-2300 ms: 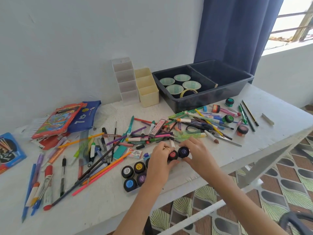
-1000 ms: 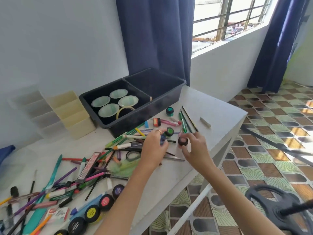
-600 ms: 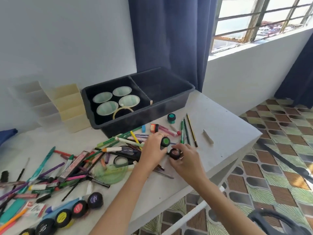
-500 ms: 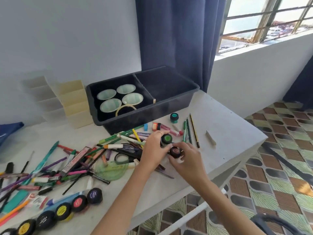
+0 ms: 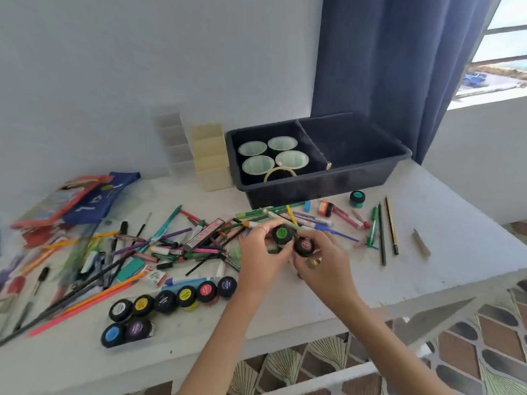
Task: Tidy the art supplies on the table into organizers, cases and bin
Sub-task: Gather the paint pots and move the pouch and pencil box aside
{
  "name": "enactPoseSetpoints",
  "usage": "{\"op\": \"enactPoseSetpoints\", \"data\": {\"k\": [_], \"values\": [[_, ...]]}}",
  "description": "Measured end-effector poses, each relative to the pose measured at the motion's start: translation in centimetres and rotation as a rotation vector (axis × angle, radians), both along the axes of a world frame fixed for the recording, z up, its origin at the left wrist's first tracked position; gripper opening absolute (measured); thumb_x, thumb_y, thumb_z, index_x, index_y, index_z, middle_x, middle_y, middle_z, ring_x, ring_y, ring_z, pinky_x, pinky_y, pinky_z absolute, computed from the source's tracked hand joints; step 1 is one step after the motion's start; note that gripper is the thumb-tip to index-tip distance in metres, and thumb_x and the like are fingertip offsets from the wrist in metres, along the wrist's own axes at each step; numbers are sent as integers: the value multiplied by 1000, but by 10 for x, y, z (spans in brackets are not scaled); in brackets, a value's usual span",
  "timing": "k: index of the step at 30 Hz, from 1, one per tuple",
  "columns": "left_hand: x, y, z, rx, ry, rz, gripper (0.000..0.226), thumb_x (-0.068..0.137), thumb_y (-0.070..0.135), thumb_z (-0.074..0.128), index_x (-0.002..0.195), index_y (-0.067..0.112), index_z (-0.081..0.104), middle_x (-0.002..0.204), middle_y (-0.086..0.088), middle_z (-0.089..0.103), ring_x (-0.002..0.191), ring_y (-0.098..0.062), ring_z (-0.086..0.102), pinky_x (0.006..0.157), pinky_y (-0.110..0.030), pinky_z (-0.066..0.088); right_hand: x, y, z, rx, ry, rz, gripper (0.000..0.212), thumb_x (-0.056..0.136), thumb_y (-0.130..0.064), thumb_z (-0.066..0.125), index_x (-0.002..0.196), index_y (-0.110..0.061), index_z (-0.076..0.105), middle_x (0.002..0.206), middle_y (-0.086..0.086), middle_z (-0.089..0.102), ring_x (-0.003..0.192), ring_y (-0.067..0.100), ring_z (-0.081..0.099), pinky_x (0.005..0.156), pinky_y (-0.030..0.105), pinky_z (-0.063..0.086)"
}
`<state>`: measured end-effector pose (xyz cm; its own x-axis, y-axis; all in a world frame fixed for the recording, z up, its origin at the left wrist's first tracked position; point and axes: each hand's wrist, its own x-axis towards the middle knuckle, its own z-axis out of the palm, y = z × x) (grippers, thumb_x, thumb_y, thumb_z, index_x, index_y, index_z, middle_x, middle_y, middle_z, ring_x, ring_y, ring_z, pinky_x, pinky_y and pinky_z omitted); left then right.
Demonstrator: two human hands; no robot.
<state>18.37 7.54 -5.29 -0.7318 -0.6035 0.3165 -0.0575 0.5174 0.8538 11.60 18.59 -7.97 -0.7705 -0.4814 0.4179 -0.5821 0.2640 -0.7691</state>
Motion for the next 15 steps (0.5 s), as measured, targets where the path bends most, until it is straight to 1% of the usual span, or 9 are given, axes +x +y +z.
{"op": "enactPoseSetpoints", "data": {"k": [2,3,5,7,8,9,11,12,15], "values": [[18,-8,2,-29,-6,39,37,76,9,75,111,15,64,108,5,65,98,-2,58,88,-8,43,11,-11,1,2,9,13,35,74,-10,74,107,-15,64,103,-2,62,96,6,53,84,19,48],[29,-12,2,-39,-7,66,38,76,11,75,111,17,64,109,4,65,98,0,57,88,-8,43,19,-17,3,1,15,27,34,75,-11,74,107,-15,64,103,-3,63,96,4,52,85,14,45],[52,-20,1,-32,-2,120,40,76,15,76,113,19,63,111,5,63,101,-2,57,92,-17,46,37,-28,6,5,43,61,32,76,-12,74,105,-16,64,100,-5,63,94,2,51,83,4,37],[71,-26,-1,-33,-7,166,40,76,16,77,113,20,62,109,6,60,104,-9,58,93,-26,48,51,-34,8,6,55,93,31,76,-13,73,106,-16,63,98,-6,62,93,2,50,81,1,33],[80,-28,-1,-44,-16,192,40,75,15,77,112,20,63,107,6,58,103,-10,58,92,-25,49,58,-37,8,0,55,112,32,76,-13,73,106,-17,63,99,-5,61,93,1,50,81,1,34],[91,-31,-2,-61,-26,218,39,75,15,77,111,19,63,106,5,56,101,-8,57,91,-21,48,66,-40,7,-8,51,136,33,76,-13,73,107,-17,62,100,-5,60,92,0,50,81,3,36],[110,-36,-3,-87,-38,271,40,74,14,77,112,16,64,106,2,54,96,-3,55,85,-9,45,81,-45,5,-18,31,181,34,77,-12,72,108,-17,62,100,-3,59,91,5,53,81,12,43],[119,-38,-4,-91,-46,293,40,74,15,77,112,15,64,106,2,53,94,-2,55,84,-8,45,88,-48,4,-21,22,201,33,77,-13,72,108,-18,61,100,-2,58,91,8,55,80,18,46],[145,-45,-10,-91,-82,339,37,74,16,77,109,14,65,103,3,53,97,-10,56,88,-21,48,109,-57,-1,-38,8,258,33,77,-14,71,107,-19,62,100,-1,58,89,9,58,78,26,52]]}}
